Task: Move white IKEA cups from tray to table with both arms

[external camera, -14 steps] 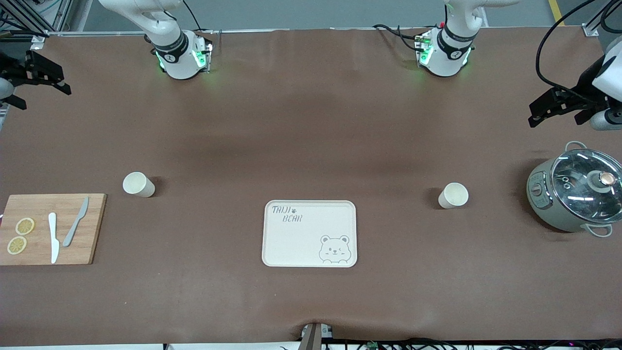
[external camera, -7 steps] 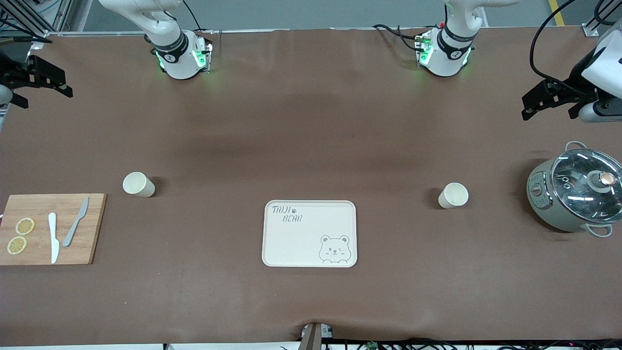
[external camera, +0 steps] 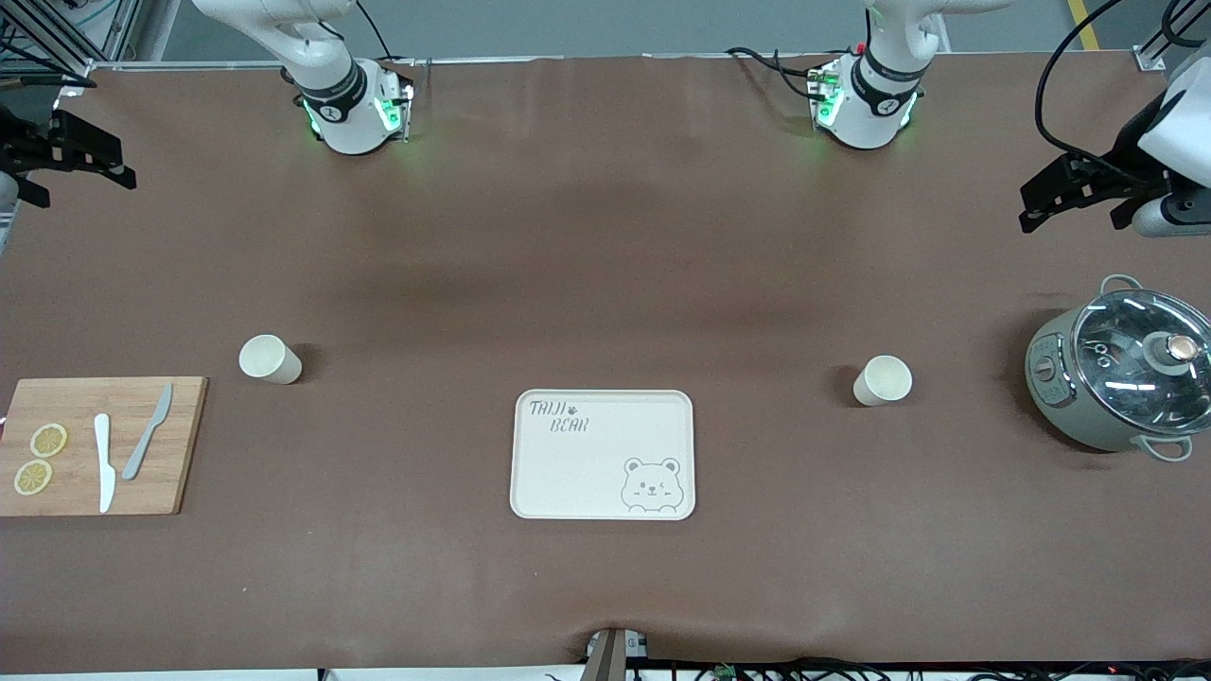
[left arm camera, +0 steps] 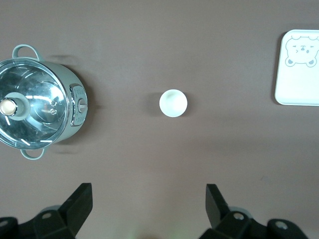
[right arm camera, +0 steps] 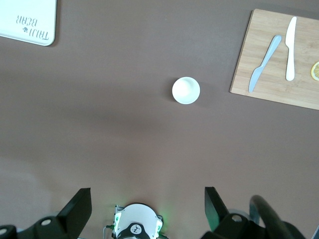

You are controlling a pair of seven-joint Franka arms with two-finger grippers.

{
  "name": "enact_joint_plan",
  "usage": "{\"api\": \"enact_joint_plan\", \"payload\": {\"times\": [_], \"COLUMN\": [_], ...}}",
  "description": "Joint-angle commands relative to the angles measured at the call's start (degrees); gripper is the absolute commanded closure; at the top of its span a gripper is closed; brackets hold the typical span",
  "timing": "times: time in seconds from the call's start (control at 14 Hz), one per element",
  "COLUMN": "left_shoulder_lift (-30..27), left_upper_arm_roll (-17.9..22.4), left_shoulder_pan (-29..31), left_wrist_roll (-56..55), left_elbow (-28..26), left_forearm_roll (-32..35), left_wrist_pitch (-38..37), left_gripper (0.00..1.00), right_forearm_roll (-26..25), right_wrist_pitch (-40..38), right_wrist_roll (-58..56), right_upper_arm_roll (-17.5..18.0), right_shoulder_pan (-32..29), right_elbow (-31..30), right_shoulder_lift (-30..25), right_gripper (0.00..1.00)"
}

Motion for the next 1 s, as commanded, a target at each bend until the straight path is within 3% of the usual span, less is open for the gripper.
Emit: {"api": "enact_joint_plan", "payload": {"times": [0.0,0.93], "left_shoulder_lift": [2.3,2.3], "left_upper_arm_roll": [0.0,0.1], "left_shoulder_pan": [0.0,0.4], "left_wrist_roll": [0.5,0.5], "left_elbow": [4.2,5.3], "left_forearm_roll": [1.0,0.8], "left_wrist_pitch": [-0.8,-2.7], "left_gripper": [0.00,0.00], "right_forearm_roll": [-0.9,-0.8], "right_wrist_pitch": [-0.5,-0.2], "right_wrist_roll": [0.7,1.1], "right_upper_arm_roll": [0.3,0.3], "right_shoulder_pan": [-0.2,-1.6], "right_elbow": [-0.5,-0.7], "right_shoulder_lift": [-0.6,-0.5], "right_gripper": [0.00,0.00]}}
